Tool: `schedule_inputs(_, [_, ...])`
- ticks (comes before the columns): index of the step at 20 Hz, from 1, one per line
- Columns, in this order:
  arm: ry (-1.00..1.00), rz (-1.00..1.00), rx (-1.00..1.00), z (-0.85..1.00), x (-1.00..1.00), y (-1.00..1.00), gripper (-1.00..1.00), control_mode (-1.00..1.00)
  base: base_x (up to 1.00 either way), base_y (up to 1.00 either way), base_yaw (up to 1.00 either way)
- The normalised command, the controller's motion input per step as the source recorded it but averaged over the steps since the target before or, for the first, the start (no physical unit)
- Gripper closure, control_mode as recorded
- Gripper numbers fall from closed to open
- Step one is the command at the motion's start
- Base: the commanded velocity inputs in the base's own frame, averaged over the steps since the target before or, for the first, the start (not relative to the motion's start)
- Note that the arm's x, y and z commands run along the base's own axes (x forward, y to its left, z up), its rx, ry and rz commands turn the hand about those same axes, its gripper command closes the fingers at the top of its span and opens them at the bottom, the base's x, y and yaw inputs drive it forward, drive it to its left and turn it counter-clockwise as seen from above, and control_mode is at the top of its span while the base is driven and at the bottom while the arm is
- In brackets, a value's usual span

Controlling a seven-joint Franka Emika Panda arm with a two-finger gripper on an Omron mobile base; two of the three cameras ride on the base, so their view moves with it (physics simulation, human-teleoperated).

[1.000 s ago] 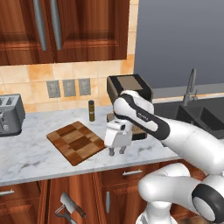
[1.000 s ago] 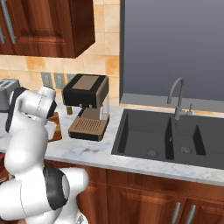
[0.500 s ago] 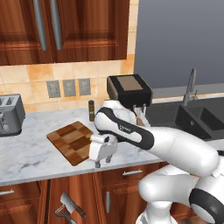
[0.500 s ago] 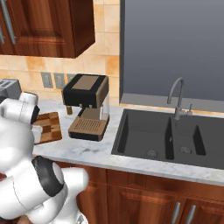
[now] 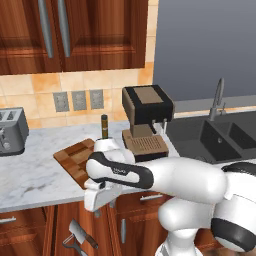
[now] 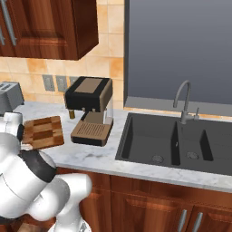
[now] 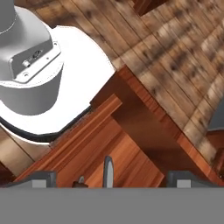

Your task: Open the drawer on the left and place the cutting tools on the cutting board.

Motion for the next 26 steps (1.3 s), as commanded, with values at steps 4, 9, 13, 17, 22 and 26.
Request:
schedule_inputs(4, [0.00,0.00,-0.04,-0.37,-0.05,0.33,-1.00,-1.00,0.00,0.00,0.00])
schedule_inputs(9, [-0.02,0.00,-0.05,-0.33,-0.25,0.34,-1.00,-1.00,0.00,0.00,0.00])
schedule_inputs(13, [-0.03,0.00,0.00,-0.09,-0.07,0.00,-1.00,-1.00,0.00,0.00,0.00])
schedule_inputs(17, [-0.19,-0.03,-0.04,-0.46,-0.12,0.22,-1.00,-1.00,0.00,0.00,0.00])
schedule_inputs(22, [-0.07,-0.03,-0.03,-0.34,0.00,0.11,-1.00,-1.00,0.00,0.00,0.00])
schedule_inputs(26, [0.00,-0.02,0.00,-0.18,0.08,0.28,-1.00,-1.00,0.00,0.00,0.00])
